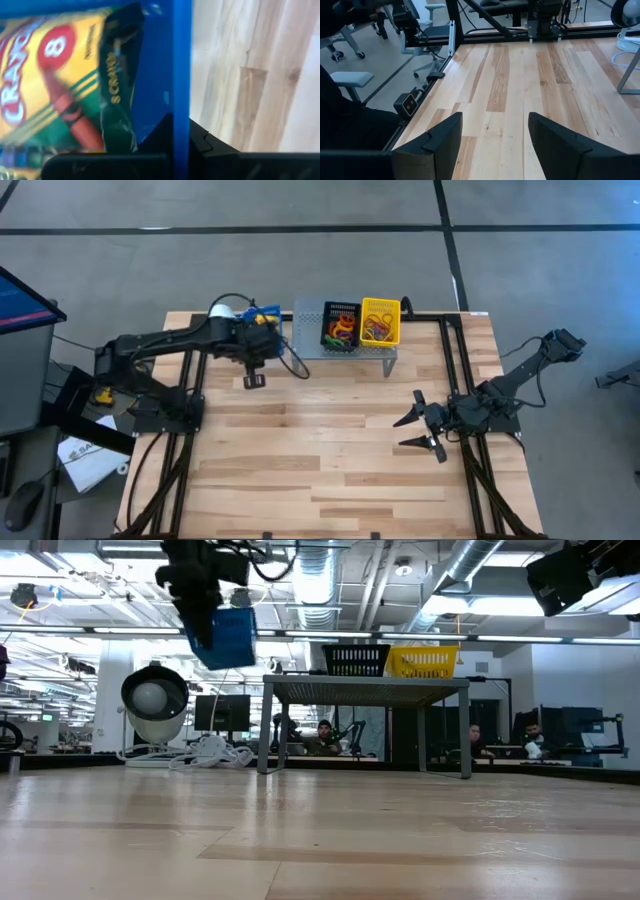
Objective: Pick & Place Office Desk Supplies
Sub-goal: Put the blue basket filled with crayon box on the shelf
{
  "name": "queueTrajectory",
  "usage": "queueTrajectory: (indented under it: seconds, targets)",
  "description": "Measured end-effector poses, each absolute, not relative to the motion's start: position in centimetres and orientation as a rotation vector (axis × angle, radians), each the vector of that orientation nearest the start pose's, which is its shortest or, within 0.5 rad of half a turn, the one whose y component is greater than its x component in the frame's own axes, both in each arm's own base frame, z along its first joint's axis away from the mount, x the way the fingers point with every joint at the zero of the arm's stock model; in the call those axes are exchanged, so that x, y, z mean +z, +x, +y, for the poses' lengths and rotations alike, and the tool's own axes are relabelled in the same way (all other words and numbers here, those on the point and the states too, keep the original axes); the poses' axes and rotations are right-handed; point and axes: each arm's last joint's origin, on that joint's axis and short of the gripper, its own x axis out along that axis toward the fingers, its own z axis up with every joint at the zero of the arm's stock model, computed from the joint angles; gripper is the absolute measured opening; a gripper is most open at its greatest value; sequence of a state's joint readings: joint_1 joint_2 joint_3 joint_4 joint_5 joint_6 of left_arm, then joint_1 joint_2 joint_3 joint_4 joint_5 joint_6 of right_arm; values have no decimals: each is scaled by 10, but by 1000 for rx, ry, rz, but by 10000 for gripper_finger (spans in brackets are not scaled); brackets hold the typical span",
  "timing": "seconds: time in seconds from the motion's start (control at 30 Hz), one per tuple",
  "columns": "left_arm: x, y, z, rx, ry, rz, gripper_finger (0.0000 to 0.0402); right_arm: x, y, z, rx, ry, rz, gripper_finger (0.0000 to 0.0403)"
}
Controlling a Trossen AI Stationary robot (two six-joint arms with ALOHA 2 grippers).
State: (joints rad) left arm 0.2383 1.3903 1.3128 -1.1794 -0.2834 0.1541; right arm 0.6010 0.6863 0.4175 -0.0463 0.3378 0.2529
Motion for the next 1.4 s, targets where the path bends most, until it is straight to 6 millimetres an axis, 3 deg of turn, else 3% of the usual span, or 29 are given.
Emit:
queueTrajectory:
  seconds: [0.27, 0.57, 0.83, 1.4]
  targets:
    - [306, 270, 90, 306, 208, 1325, 0, 234, 136, 82, 224, 108, 315, 223]
    - [310, 292, 112, 267, 243, 1301, 0, 234, 136, 82, 249, 111, 320, 223]
    - [301, 311, 126, 221, 243, 1315, 0, 234, 136, 82, 249, 111, 320, 223]
    - [298, 319, 130, 200, 256, 1323, 0, 234, 136, 82, 249, 111, 320, 223]
